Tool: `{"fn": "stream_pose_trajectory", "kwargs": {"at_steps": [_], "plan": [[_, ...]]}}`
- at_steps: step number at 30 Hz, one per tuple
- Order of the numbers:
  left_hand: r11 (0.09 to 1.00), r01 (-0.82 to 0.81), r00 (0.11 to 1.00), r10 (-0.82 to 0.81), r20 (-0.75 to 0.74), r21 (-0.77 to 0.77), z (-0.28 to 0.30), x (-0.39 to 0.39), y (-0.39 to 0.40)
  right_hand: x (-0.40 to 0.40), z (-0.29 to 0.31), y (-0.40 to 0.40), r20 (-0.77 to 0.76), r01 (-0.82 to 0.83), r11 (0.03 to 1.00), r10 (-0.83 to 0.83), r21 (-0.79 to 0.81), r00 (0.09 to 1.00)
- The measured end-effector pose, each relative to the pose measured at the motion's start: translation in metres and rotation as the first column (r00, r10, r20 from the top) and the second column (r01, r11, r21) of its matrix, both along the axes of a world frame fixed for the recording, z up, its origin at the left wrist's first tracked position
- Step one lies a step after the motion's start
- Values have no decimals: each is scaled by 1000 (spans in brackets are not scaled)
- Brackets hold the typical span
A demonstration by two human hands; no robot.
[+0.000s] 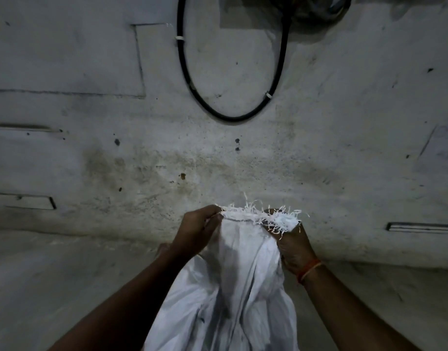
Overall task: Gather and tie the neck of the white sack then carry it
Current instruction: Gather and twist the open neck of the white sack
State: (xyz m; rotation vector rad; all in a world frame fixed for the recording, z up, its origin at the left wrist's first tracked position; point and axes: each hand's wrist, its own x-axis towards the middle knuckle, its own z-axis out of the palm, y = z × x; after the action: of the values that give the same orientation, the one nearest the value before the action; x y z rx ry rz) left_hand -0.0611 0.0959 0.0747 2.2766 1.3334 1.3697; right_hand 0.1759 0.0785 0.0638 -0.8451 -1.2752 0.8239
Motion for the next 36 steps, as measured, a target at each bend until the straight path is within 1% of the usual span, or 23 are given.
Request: {"fn": "stream_pose_trajectory", "kwargs": {"at_steps": [2,4,6,8,9,11,14,16,17,19,20,21,23,24,26,28,29,31,33,35,36], "plan": [[999,-12,1000,13,14,-33,17,-1,3,-2,1,2,54,26,1000,-26,5,998],[998,-18,999,20,32,-67,27,-1,7,-4,-2,8,65,87,996,-86,-1,994],[991,-13,996,25,88,-135,28,0,9,-7,-2,7,4,83,994,-83,-71,997],[984,1,986,29,165,-180,27,3,9,-13,2,2,-91,3,993,-13,-115,996],[984,4,985,27,173,-176,27,5,8,-18,5,-1,-136,-44,992,28,-119,990],[991,16,991,1,132,-134,30,14,6,-30,10,-6,-154,-104,990,89,-93,984],[994,87,996,-88,-6,-60,39,30,-2,-46,11,-7,-143,-235,967,220,-96,965],[993,105,991,-109,-76,-54,43,34,-2,-53,8,-4,-163,-299,948,279,-111,946],[993,92,993,-98,-73,-70,43,32,0,-54,9,-4,-137,-296,948,280,-117,950],[994,52,997,-57,-47,-93,41,26,4,-54,13,-1,29,-250,963,254,-99,967],[995,39,999,-42,-27,-96,40,24,5,-54,11,4,114,-208,975,216,-79,970],[995,33,999,-32,7,-97,38,24,4,-54,12,5,149,-161,985,169,-65,974],[994,41,998,-35,54,-101,36,26,2,-53,10,9,186,-57,998,61,-27,981],[993,51,998,-47,44,-104,34,27,2,-51,6,12,212,-26,1000,26,1,977],[990,85,996,-82,24,-115,30,26,4,-49,0,15,231,3,1000,-4,7,973],[979,145,989,-140,45,-141,25,18,8,-45,-3,14,219,-16,1000,16,-5,976],[972,170,985,-168,28,-164,22,12,11,-43,-4,13,168,-43,999,46,-20,985],[967,171,977,-191,-90,-187,16,-2,14,-39,-3,7,76,-103,993,107,-58,991],[969,185,959,-214,-185,-162,9,-13,14,-32,-8,4,15,-126,988,128,-92,992],[970,205,943,-232,-241,-131,1,-21,13,-25,-12,1,19,-119,985,122,-123,992],[965,206,936,-243,-255,-161,-3,-24,11,-20,-16,2,28,-110,983,115,-144,993]]}}
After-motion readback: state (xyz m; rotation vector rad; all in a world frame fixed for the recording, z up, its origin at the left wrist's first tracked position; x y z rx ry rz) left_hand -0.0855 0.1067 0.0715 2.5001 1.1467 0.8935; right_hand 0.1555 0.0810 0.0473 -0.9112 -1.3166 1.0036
